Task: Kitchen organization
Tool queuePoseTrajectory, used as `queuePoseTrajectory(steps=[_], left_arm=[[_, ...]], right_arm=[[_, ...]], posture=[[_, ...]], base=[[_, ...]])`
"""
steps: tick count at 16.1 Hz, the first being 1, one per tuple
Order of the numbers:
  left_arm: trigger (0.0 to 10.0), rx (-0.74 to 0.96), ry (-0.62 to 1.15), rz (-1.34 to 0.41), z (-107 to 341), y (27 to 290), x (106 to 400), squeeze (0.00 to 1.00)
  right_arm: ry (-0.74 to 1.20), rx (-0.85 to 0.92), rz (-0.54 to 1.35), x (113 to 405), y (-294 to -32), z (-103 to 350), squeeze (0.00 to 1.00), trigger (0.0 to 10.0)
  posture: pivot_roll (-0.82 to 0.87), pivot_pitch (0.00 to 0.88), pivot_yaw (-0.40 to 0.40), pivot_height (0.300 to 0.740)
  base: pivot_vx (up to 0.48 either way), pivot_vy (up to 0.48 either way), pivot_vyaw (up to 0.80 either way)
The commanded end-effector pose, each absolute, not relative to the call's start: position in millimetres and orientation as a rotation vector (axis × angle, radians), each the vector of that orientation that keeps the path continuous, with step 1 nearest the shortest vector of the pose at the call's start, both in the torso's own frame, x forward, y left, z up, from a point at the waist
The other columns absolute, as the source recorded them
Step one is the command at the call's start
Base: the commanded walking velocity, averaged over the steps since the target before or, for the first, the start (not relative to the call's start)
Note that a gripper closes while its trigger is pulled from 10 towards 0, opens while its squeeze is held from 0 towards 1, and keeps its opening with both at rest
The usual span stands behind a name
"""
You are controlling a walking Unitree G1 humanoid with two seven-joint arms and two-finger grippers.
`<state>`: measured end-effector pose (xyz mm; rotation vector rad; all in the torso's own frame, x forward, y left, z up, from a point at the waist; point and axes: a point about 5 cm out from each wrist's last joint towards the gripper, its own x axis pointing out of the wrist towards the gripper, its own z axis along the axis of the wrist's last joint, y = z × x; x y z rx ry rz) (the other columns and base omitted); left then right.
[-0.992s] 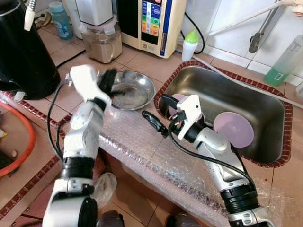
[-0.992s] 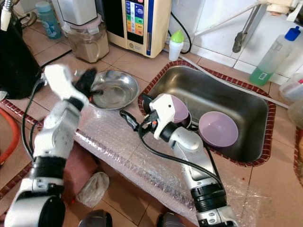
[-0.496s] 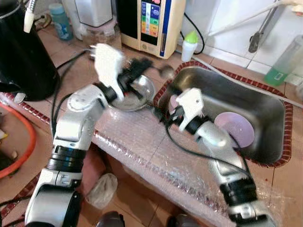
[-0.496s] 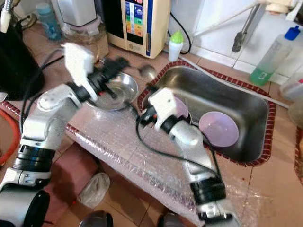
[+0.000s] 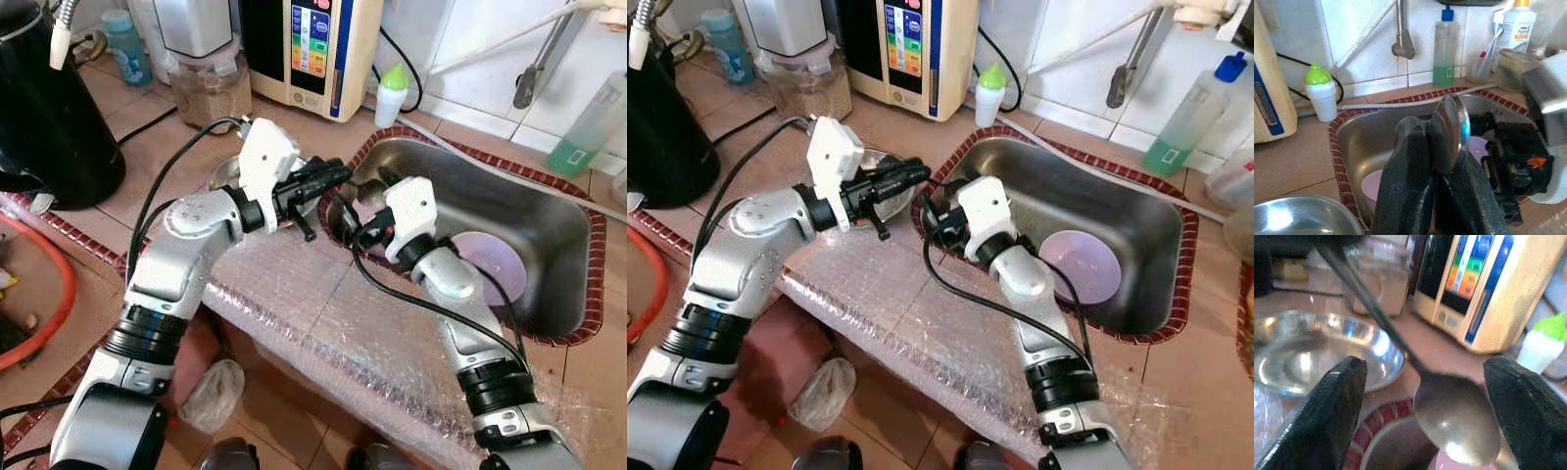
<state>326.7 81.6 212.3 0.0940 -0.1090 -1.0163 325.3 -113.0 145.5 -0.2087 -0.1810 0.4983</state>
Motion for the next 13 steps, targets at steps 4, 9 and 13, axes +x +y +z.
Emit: queuePoseTrajectory(steps=[4, 9, 13], left_arm=[[0.0, 0.113, -0.086, -1.039, 205.5, 78.2, 323.2, 0.00], [0.0, 0.120, -0.069, -1.053, 199.5, 74.2, 321.0, 0.00], [0.0, 0.121, -0.065, -1.053, 197.0, 72.8, 321.1, 0.00]], right_arm=[[-0.177, -0.198, 0.456, 336.7, -116.4, 149.4, 0.00, 0.0], [-0.198, -0.157, 0.430, 340.1, -119.9, 154.6, 0.00, 0.0], [-0.252, -0.118, 0.496, 337.5, -115.2, 164.7, 0.00, 0.0]], posture=[[0.01, 0.022, 0.029, 0.740], [0.00, 0.020, 0.034, 0.740], [0.00, 0.016, 0.031, 0.740]], base=[[0.000, 0.000, 0.00], [0.000, 0.000, 0.00], [0.000, 0.000, 0.00]])
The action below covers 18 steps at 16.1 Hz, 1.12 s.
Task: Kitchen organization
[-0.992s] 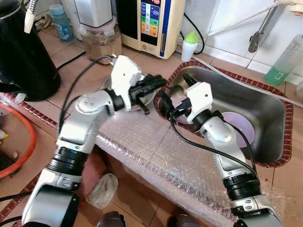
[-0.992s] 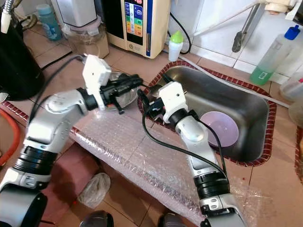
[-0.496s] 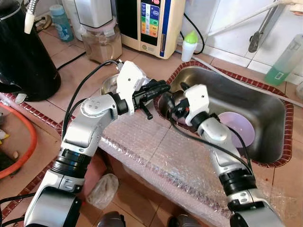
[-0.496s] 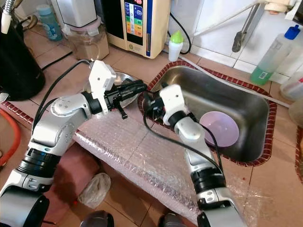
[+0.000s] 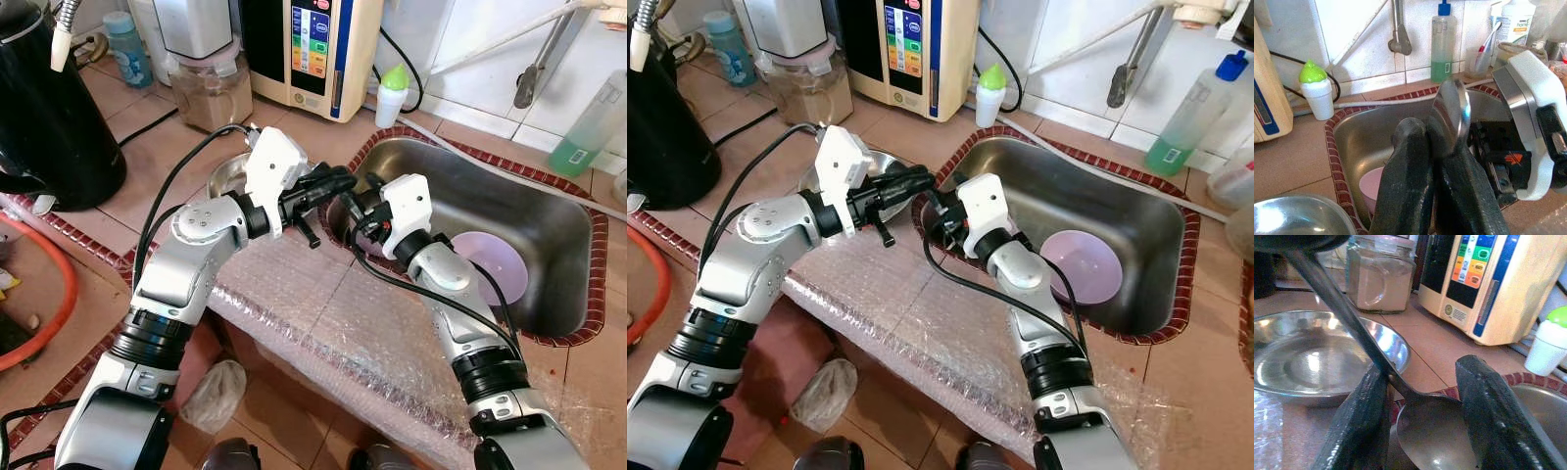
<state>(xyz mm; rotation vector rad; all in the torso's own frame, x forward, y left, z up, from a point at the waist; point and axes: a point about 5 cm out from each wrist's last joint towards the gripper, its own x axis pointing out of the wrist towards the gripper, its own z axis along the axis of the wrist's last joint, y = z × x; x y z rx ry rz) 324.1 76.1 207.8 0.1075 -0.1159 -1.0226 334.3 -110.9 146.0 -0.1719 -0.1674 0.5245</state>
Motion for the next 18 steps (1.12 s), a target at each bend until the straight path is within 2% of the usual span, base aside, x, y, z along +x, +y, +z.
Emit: queuePoseTrajectory(steps=[1, 9, 15, 18], left_arm=[[0.0, 0.121, -0.062, -1.051, 196.0, 73.0, 321.0, 0.00], [0.0, 0.122, -0.057, -1.030, 192.0, 76.5, 320.8, 0.00], [0.0, 0.122, -0.028, -1.013, 178.5, 78.2, 315.4, 0.00], [0.0, 0.115, -0.011, -1.007, 168.4, 76.2, 311.1, 0.00]], right_arm=[[-0.266, -0.117, 0.509, 336.7, -113.6, 167.7, 0.00, 0.0], [-0.276, -0.117, 0.561, 335.0, -105.2, 168.4, 0.00, 0.0], [-0.250, -0.185, 0.480, 341.2, -120.4, 163.5, 0.00, 0.0], [-0.222, -0.216, 0.507, 345.3, -127.5, 159.5, 0.00, 0.0]], posture=[[0.00, 0.016, 0.029, 0.740], [0.01, 0.013, 0.016, 0.740], [0.01, 0.019, 0.015, 0.740], [0.01, 0.019, 0.015, 0.740]], base=[[0.000, 0.000, 0.00], [0.000, 0.000, 0.00], [0.000, 0.000, 0.00], [0.000, 0.000, 0.00]])
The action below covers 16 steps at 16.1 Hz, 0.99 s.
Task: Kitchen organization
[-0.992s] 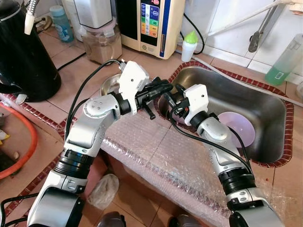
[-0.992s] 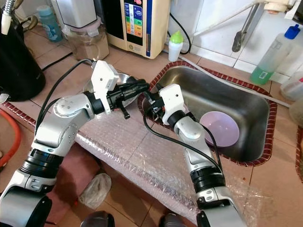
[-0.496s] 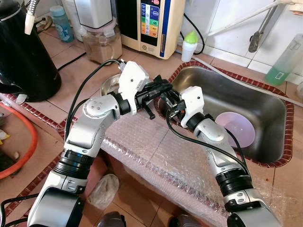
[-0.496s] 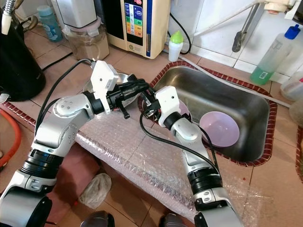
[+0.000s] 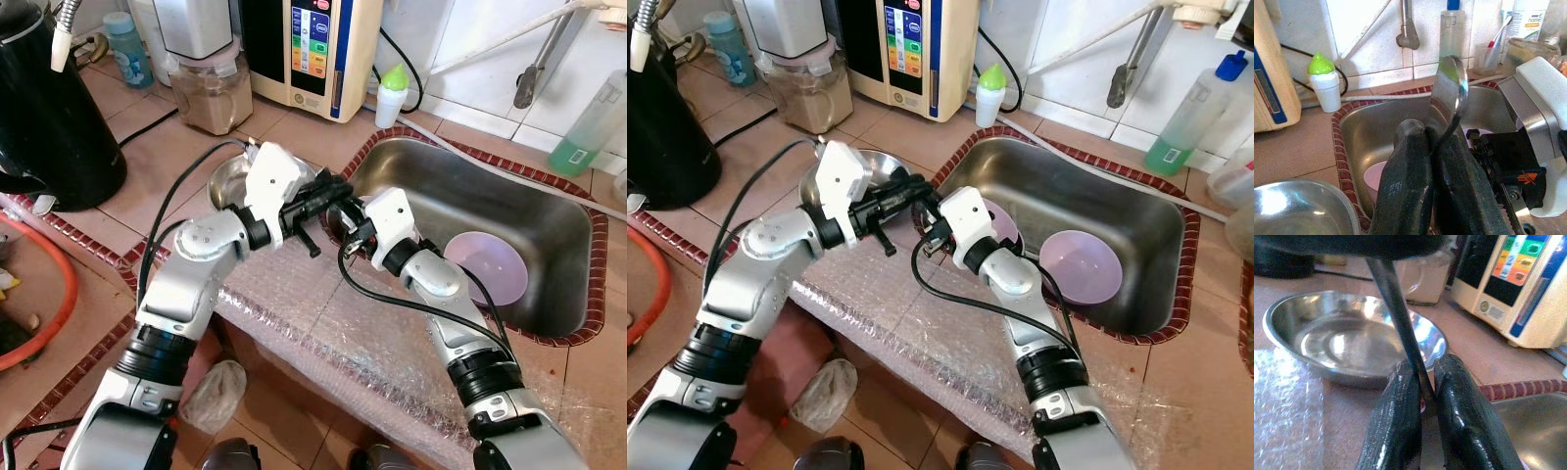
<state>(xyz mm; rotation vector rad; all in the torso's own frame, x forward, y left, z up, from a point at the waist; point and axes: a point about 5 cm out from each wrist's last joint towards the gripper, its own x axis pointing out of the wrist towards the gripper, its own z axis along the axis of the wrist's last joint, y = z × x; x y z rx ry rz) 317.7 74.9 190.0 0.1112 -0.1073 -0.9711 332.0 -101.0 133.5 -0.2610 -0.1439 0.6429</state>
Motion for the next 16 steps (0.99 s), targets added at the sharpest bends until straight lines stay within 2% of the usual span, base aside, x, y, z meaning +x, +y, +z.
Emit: queuePoseTrajectory(steps=[1, 2, 3, 9, 12, 13, 14, 15, 16], left_arm=[[0.2, 0.118, -0.008, -1.000, 164.7, 75.3, 310.5, 0.00], [1.7, 0.118, -0.009, -0.983, 163.4, 75.3, 311.0, 0.00], [10.0, 0.111, -0.014, -0.955, 161.6, 75.8, 312.9, 1.00], [10.0, 0.154, 0.044, -1.008, 152.1, 79.5, 303.2, 1.00], [10.0, 0.206, 0.092, -1.000, 142.6, 90.5, 298.0, 1.00], [10.0, 0.202, 0.092, -0.998, 142.6, 90.6, 298.3, 1.00], [10.0, 0.201, 0.091, -0.997, 143.1, 90.4, 298.8, 1.00], [10.0, 0.200, 0.091, -0.993, 144.1, 90.4, 300.0, 1.00], [10.0, 0.205, 0.092, -0.990, 144.4, 90.1, 301.5, 1.00]], right_arm=[[-0.203, -0.238, 0.502, 348.9, -133.3, 157.7, 0.00, 0.0], [-0.195, -0.246, 0.499, 351.3, -136.5, 157.5, 0.00, 0.0], [-0.168, -0.265, 0.475, 356.4, -143.7, 155.4, 0.00, 0.0], [-0.059, -0.367, 0.310, 369.9, -173.5, 142.2, 0.00, 0.0], [0.161, -0.349, 0.167, 368.4, -189.8, 107.8, 0.00, 0.0], [0.208, -0.333, 0.153, 366.4, -190.9, 100.4, 0.00, 1.5], [0.262, -0.326, 0.147, 363.2, -192.1, 91.5, 0.00, 7.8], [0.294, -0.283, 0.140, 360.8, -192.4, 85.2, 0.00, 9.1], [0.322, -0.243, 0.129, 357.9, -193.1, 79.0, 1.00, 10.0]], posture=[[0.02, 0.022, 0.018, 0.740], [0.02, 0.022, 0.018, 0.740], [0.02, 0.024, 0.023, 0.740], [0.03, 0.029, 0.028, 0.740], [0.06, 0.034, 0.034, 0.740], [0.06, 0.034, 0.034, 0.740], [0.06, 0.033, 0.035, 0.740], [0.06, 0.033, 0.035, 0.740], [0.06, 0.031, 0.036, 0.740]], base=[[0.000, 0.000, 0.00], [0.000, 0.000, 0.00], [0.000, 0.000, 0.00], [0.000, 0.000, 0.00], [0.000, 0.000, 0.00], [0.000, 0.000, 0.00], [0.000, 0.000, 0.00], [0.000, 0.000, 0.00], [0.000, 0.000, 0.00]])
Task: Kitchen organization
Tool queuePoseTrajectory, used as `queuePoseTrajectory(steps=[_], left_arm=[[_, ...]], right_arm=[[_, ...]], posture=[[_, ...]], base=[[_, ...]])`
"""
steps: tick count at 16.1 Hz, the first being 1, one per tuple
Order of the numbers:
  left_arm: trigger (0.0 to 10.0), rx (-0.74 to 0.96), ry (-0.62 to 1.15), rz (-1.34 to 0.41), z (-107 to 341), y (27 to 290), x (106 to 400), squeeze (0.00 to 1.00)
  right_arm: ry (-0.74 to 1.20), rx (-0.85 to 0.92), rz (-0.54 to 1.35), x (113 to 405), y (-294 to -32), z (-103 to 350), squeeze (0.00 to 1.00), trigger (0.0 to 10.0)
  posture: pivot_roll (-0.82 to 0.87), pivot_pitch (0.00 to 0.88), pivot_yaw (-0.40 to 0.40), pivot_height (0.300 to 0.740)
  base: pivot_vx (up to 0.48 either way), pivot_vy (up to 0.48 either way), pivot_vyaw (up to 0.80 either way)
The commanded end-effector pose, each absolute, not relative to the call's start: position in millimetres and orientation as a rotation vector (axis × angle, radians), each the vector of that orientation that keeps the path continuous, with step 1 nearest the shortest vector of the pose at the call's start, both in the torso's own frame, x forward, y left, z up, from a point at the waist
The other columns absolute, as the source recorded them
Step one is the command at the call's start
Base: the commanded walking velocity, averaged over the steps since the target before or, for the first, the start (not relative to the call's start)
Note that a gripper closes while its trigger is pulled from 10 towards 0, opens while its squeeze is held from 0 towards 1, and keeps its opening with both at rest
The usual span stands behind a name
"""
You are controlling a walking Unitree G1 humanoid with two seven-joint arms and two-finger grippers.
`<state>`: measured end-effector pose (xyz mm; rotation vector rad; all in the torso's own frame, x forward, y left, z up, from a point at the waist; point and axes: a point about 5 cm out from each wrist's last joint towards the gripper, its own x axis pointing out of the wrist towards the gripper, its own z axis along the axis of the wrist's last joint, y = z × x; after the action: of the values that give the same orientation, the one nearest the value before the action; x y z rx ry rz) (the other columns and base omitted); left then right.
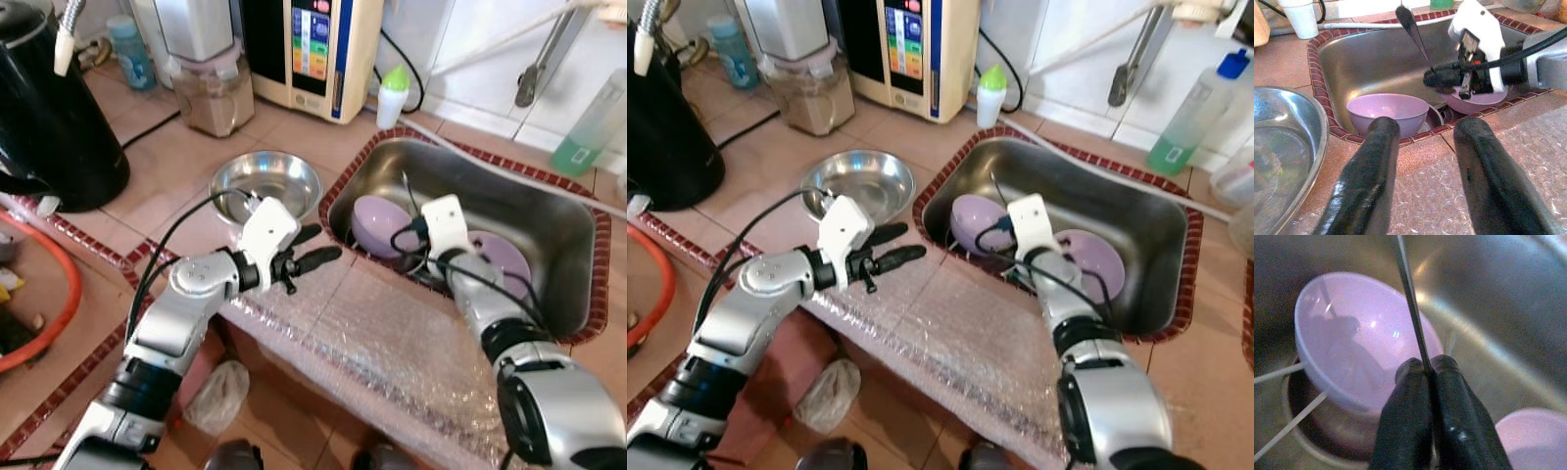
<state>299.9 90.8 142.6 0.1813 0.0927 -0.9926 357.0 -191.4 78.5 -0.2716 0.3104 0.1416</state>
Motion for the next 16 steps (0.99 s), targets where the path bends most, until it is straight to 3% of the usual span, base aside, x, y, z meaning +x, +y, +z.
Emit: queuePoseTrajectory(steps=[1, 8, 10, 14, 16], left_arm=[[10.0, 0.206, 0.093, -0.989, 144.9, 89.5, 302.6, 1.00], [10.0, 0.199, 0.100, -0.984, 140.7, 86.9, 299.6, 1.00], [10.0, 0.181, 0.066, -0.934, 146.1, 90.0, 303.1, 1.00], [10.0, 0.120, -0.044, -0.645, 158.8, 111.4, 318.3, 1.00], [10.0, 0.048, -0.143, -0.418, 170.7, 130.6, 322.0, 1.00]], right_arm=[[0.333, -0.236, 0.127, 356.8, -193.5, 76.6, 1.00, 10.0], [0.363, -0.134, 0.081, 355.2, -194.2, 71.5, 1.00, 10.0], [0.290, -0.089, 0.090, 359.4, -190.3, 80.7, 1.00, 10.0], [0.106, -0.028, 0.172, 360.2, -174.0, 97.8, 1.00, 10.0], [0.013, -0.016, 0.225, 349.5, -162.9, 101.2, 1.00, 10.0]], posture=[[0.06, 0.031, 0.038, 0.740], [0.06, 0.024, 0.028, 0.740], [0.06, 0.021, 0.021, 0.740], [0.06, 0.023, 0.011, 0.740], [0.06, 0.027, 0.003, 0.740]], base=[[0.000, 0.000, 0.00], [0.000, 0.000, 0.00], [0.000, 0.000, 0.00], [0.000, 0.000, 0.00], [0.000, 0.000, 0.00]])
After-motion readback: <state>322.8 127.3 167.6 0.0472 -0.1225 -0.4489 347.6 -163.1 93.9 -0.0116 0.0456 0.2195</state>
